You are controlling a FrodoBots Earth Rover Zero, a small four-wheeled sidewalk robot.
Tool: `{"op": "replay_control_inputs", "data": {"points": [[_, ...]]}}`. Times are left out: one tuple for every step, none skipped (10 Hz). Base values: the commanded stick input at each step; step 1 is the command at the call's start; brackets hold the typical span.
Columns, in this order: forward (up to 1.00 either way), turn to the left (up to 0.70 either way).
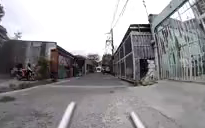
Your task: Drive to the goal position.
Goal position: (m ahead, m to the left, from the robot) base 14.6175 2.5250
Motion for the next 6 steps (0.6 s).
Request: {"op": "replay_control_inputs", "data": {"points": [[0.85,0.0],[0.85,0.0],[0.85,0.0],[0.85,0.0],[0.85,0.0],[0.85,0.0]]}}
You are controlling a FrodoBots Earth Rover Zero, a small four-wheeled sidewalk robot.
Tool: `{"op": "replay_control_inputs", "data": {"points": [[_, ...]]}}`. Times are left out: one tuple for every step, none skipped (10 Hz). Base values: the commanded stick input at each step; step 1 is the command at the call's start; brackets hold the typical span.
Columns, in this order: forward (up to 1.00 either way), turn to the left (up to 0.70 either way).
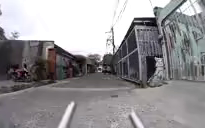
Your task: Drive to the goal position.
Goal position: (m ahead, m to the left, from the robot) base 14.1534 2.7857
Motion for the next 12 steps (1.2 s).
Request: {"op": "replay_control_inputs", "data": {"points": [[0.82,0.0],[0.7,0.0],[0.7,0.0],[0.7,0.0],[0.7,0.0],[0.7,-0.3],[0.7,-0.35],[0.7,-0.23],[0.7,-0.01],[0.7,0.0],[0.7,0.0],[0.7,0.0]]}}
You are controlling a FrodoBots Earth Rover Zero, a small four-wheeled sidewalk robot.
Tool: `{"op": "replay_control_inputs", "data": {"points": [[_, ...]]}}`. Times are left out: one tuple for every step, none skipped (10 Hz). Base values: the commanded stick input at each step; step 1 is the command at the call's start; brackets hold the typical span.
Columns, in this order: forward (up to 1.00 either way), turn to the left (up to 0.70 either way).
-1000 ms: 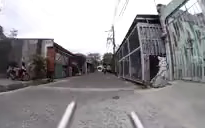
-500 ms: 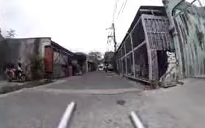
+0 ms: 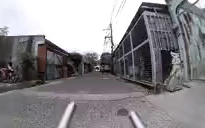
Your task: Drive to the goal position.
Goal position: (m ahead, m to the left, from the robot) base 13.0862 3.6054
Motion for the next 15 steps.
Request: {"op": "replay_control_inputs", "data": {"points": [[0.7,0.0],[0.7,0.0],[0.7,0.0],[0.7,0.0],[0.7,0.0],[0.7,0.0],[0.7,0.0],[0.7,0.0],[0.7,-0.04],[0.7,-0.33],[0.7,-0.35],[0.7,-0.35],[0.7,-0.16],[0.7,0.0],[0.7,0.0]]}}
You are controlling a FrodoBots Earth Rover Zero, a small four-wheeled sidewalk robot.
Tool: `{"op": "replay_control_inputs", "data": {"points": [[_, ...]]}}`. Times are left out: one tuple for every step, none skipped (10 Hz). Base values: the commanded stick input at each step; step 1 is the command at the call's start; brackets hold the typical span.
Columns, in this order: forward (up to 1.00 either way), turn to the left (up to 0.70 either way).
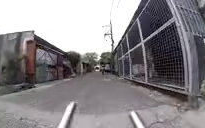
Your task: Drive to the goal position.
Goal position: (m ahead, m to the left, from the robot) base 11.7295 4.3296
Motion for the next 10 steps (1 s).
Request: {"op": "replay_control_inputs", "data": {"points": [[0.7,0.0],[0.7,0.0],[0.7,0.0],[0.7,0.0],[0.7,0.0],[0.7,0.0],[0.7,0.0],[0.7,0.0],[0.7,0.0],[0.7,0.0]]}}
